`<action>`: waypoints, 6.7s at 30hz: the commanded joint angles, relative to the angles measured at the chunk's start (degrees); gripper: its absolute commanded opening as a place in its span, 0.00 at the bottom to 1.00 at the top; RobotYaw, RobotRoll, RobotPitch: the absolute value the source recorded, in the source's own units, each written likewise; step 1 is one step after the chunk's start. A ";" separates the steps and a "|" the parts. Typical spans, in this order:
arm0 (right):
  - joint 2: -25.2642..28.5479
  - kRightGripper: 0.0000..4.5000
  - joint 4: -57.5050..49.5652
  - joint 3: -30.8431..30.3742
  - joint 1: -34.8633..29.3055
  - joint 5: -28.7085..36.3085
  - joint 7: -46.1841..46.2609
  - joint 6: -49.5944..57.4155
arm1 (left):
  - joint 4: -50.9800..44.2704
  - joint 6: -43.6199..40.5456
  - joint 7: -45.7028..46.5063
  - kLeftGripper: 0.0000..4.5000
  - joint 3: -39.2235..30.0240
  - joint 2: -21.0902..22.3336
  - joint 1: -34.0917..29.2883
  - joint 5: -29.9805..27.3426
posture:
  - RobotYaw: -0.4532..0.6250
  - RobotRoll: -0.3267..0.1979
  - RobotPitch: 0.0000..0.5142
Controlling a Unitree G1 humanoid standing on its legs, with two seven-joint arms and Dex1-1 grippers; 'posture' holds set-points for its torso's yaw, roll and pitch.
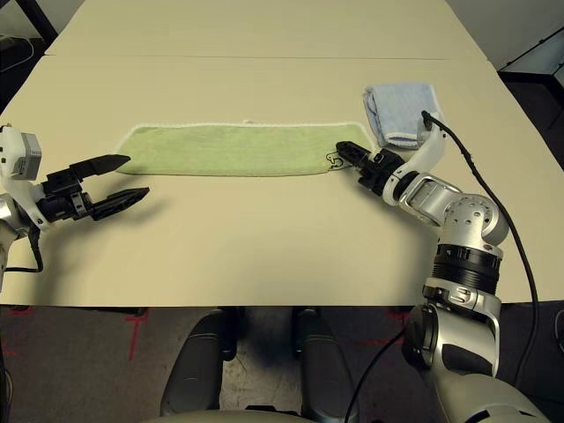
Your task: Fold the towel and set it aside.
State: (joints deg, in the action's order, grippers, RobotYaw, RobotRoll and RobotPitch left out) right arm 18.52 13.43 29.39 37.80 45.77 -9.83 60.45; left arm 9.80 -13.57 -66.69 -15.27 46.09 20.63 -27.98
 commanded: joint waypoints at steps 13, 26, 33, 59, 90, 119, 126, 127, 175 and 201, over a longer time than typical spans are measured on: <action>0.06 0.00 -3.55 1.11 -3.51 2.03 1.31 1.49 | -0.61 -0.68 -0.46 1.00 -0.12 0.63 -0.58 -0.34 | 0.51 0.62 0.43; 7.93 0.00 -9.86 -1.93 -7.93 2.43 -9.69 -0.05 | 0.08 -0.75 -0.66 1.00 0.60 0.28 0.18 -0.11 | 0.49 0.62 0.43; 11.41 0.00 -9.44 -3.52 -7.84 0.74 -15.78 -5.26 | 0.84 -0.61 -1.05 1.00 1.04 0.20 0.94 0.08 | 0.48 0.62 0.43; 17.37 0.00 1.86 -4.28 -4.81 -9.42 -26.08 -26.30 | 1.27 -0.77 -1.27 1.00 1.80 0.00 2.21 0.32 | 0.48 0.62 0.41; 14.10 0.00 -7.56 -21.41 -1.20 -12.15 -37.60 -26.16 | 1.18 -0.79 -0.57 1.00 1.96 0.13 2.24 0.24 | 0.49 0.62 0.42; 6.33 0.00 -5.57 -37.72 4.66 -25.74 -34.46 -19.57 | 0.75 -0.90 0.00 1.00 1.98 -0.20 1.69 0.05 | 0.51 0.62 0.43; 0.67 0.25 -0.32 -34.87 8.11 -25.43 -29.44 -17.04 | 0.68 -1.04 0.22 1.00 2.02 -0.24 1.70 0.04 | 0.51 0.62 0.43; 0.07 0.33 0.61 -34.67 8.64 -25.74 -28.95 -17.24 | 0.68 -1.05 0.25 1.00 2.03 -0.26 1.73 0.02 | 0.51 0.62 0.43; -2.33 0.99 3.22 -41.68 14.00 -31.36 -39.78 -25.79 | 0.14 -1.13 0.90 1.00 2.91 -0.93 1.76 0.37 | 0.51 0.62 0.41; -5.21 0.99 9.04 -44.49 15.62 -34.13 -46.75 -27.60 | -0.44 -1.23 1.00 1.00 2.36 -0.42 0.41 0.16 | 0.52 0.62 0.40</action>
State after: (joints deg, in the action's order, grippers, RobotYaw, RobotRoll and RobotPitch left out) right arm 12.77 24.33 -14.25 54.50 11.80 -55.62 31.90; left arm 9.76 -14.67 -65.33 -12.90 45.44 21.81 -27.93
